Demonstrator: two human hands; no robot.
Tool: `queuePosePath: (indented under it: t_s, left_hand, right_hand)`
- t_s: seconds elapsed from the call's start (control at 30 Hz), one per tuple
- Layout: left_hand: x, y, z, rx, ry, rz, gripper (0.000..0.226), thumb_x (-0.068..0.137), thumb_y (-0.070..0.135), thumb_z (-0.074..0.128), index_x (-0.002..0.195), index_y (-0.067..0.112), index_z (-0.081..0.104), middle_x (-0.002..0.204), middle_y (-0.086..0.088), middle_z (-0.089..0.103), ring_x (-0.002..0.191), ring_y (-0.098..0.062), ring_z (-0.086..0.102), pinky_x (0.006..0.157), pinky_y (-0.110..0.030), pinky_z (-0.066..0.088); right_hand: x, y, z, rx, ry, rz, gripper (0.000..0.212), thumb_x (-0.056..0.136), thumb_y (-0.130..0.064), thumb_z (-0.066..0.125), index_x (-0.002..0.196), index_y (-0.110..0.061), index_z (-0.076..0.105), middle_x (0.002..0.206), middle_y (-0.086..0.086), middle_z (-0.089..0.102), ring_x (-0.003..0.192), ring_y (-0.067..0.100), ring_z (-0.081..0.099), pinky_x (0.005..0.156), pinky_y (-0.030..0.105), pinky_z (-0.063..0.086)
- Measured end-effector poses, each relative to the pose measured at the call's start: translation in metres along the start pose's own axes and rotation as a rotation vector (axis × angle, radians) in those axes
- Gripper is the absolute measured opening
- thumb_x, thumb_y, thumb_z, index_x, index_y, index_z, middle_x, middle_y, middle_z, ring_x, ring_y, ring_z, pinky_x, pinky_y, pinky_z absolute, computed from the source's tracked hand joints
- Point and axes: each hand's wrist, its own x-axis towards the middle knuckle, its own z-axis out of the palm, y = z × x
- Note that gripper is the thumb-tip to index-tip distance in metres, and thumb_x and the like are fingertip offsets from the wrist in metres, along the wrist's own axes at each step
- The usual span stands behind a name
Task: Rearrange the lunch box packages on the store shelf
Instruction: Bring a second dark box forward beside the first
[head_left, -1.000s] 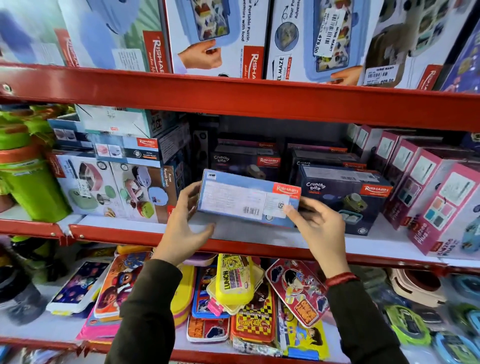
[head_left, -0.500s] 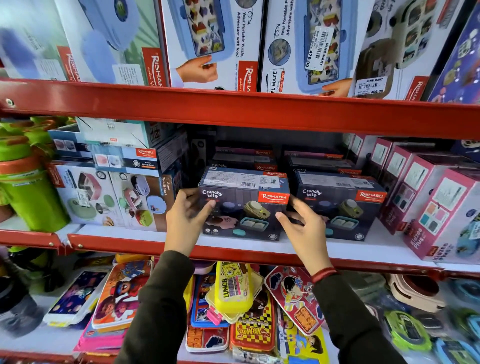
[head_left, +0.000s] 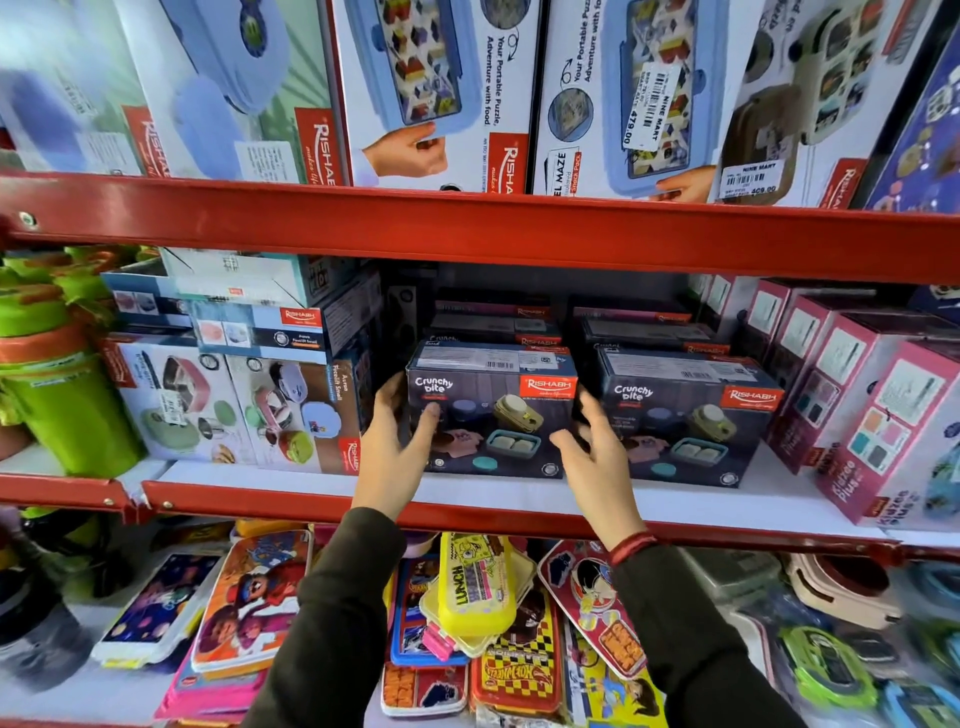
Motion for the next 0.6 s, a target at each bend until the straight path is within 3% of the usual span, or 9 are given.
queuePosePath:
  t_s: [0.07, 0.17, 0.27, 0.37, 0.43, 0.5, 0.6]
  left_hand:
    - [-0.002, -0.001, 0.0, -0.089, 0.012, -0.02, 0.05, 0.108, 0.025, 0.049, 0.156, 0.018, 0.037, 0.155, -0.003, 0.053, 0.144, -0.018, 0.049, 0.126, -0.04, 0.036]
    - [-0.005, -0.004, 0.001, -0.193, 0.002, -0.062, 0.044, 0.112, 0.026, 0.04, 0.155, 0.021, 0.042, 0.152, 0.001, 0.053, 0.144, -0.017, 0.047, 0.127, -0.047, 0.034]
    - [-0.007, -0.007, -0.002, -0.236, -0.002, -0.066, 0.049, 0.108, 0.041, 0.041, 0.153, 0.025, 0.046, 0.151, 0.002, 0.057, 0.145, -0.016, 0.05, 0.126, -0.049, 0.037]
    - [-0.003, -0.003, -0.007, -0.271, 0.02, -0.046, 0.054, 0.1, 0.057, 0.044, 0.149, 0.034, 0.052, 0.153, 0.002, 0.059, 0.146, -0.018, 0.051, 0.124, -0.054, 0.038]
    - [-0.015, -0.001, -0.015, -0.3, 0.045, -0.036, 0.044, 0.101, 0.055, 0.047, 0.141, 0.042, 0.059, 0.149, -0.001, 0.062, 0.143, -0.02, 0.055, 0.122, -0.056, 0.041]
    - [-0.031, -0.004, -0.01, -0.284, 0.036, -0.083, 0.034, 0.104, 0.046, 0.047, 0.135, 0.044, 0.062, 0.146, -0.003, 0.066, 0.14, -0.022, 0.059, 0.119, -0.057, 0.044]
    - [-0.054, -0.006, -0.011, -0.306, 0.051, -0.112, 0.041, 0.1, 0.052, 0.051, 0.137, 0.039, 0.063, 0.145, -0.003, 0.066, 0.139, -0.023, 0.06, 0.119, -0.057, 0.044]
  right_hand:
    - [-0.007, 0.003, 0.002, 0.08, 0.008, 0.016, 0.061, 0.101, -0.016, 0.053, 0.157, -0.031, 0.035, 0.152, -0.007, 0.051, 0.135, 0.011, 0.052, 0.115, 0.03, 0.042]
    - [-0.012, 0.009, 0.003, 0.201, 0.022, 0.029, 0.056, 0.1, -0.02, 0.05, 0.154, -0.03, 0.041, 0.146, -0.016, 0.054, 0.127, -0.006, 0.056, 0.122, 0.042, 0.038]
    - [-0.018, 0.006, 0.0, 0.262, 0.043, 0.045, 0.054, 0.092, -0.029, 0.048, 0.146, -0.038, 0.048, 0.148, -0.018, 0.054, 0.139, 0.005, 0.051, 0.123, 0.048, 0.037]
    - [-0.013, -0.002, -0.006, 0.315, 0.023, 0.027, 0.044, 0.103, -0.016, 0.044, 0.141, -0.036, 0.051, 0.135, -0.029, 0.057, 0.128, -0.009, 0.055, 0.121, 0.048, 0.041]
    - [-0.027, -0.002, -0.009, 0.314, 0.051, -0.015, 0.044, 0.103, -0.014, 0.043, 0.14, -0.032, 0.054, 0.136, -0.022, 0.06, 0.131, -0.002, 0.058, 0.118, 0.049, 0.044]
    - [-0.038, 0.009, -0.016, 0.294, 0.012, 0.008, 0.049, 0.095, -0.024, 0.046, 0.142, -0.028, 0.057, 0.14, -0.013, 0.063, 0.135, 0.011, 0.058, 0.115, 0.048, 0.048]
    - [-0.059, 0.018, -0.023, 0.282, 0.006, 0.008, 0.06, 0.086, -0.036, 0.05, 0.144, -0.024, 0.058, 0.145, -0.006, 0.063, 0.132, 0.012, 0.062, 0.112, 0.045, 0.052]
